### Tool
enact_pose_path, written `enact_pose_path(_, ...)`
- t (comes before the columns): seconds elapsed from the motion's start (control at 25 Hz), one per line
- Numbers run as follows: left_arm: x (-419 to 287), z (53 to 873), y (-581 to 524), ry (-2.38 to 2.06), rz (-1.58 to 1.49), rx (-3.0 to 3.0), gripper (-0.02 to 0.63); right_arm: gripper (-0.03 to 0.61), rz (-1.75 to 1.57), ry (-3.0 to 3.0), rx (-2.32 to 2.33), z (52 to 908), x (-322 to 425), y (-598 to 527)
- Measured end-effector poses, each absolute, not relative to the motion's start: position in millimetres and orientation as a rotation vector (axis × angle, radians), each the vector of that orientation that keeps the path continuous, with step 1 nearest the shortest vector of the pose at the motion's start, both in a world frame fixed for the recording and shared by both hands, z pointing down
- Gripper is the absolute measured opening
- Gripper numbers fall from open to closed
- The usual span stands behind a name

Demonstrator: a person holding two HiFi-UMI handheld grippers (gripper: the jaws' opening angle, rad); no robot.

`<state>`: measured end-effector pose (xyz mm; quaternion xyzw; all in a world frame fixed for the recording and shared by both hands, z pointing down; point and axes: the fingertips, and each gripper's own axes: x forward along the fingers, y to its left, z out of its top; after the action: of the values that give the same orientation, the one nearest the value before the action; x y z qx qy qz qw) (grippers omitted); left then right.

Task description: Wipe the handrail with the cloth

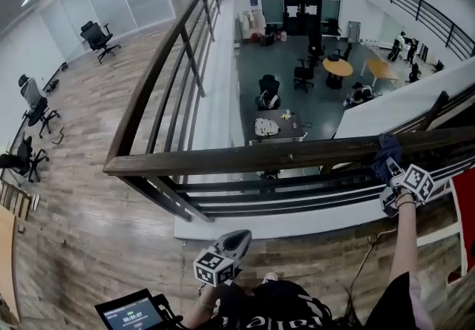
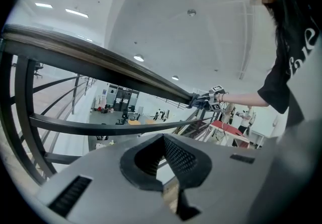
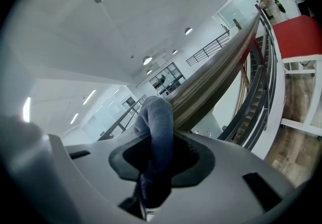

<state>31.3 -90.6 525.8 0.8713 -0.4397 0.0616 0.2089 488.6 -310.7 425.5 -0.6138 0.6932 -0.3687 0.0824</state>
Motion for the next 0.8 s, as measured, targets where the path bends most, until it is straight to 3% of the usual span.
enact_pose_path(0.2,16,532,-90,-1.272,0.169,2.383,0.000,0.098,-1.052,2.035,-1.911,432,529,-316)
enact_pose_path(0.44,5,533,-87,-1.296,0.149,2.360,0.000,0.098,-1.016,2.014,-1.923,437,527,-291)
enact_pose_path(0.6,-4,537,-85,-1.307,0.137,2.350,0.000,0.098,-1.051,2.045,-1.878,459,495,-269)
enact_pose_path(0.8,-26,522,-85,-1.293,0.112,2.356,0.000,0.098,-1.162,2.137,-1.729,489,403,-245)
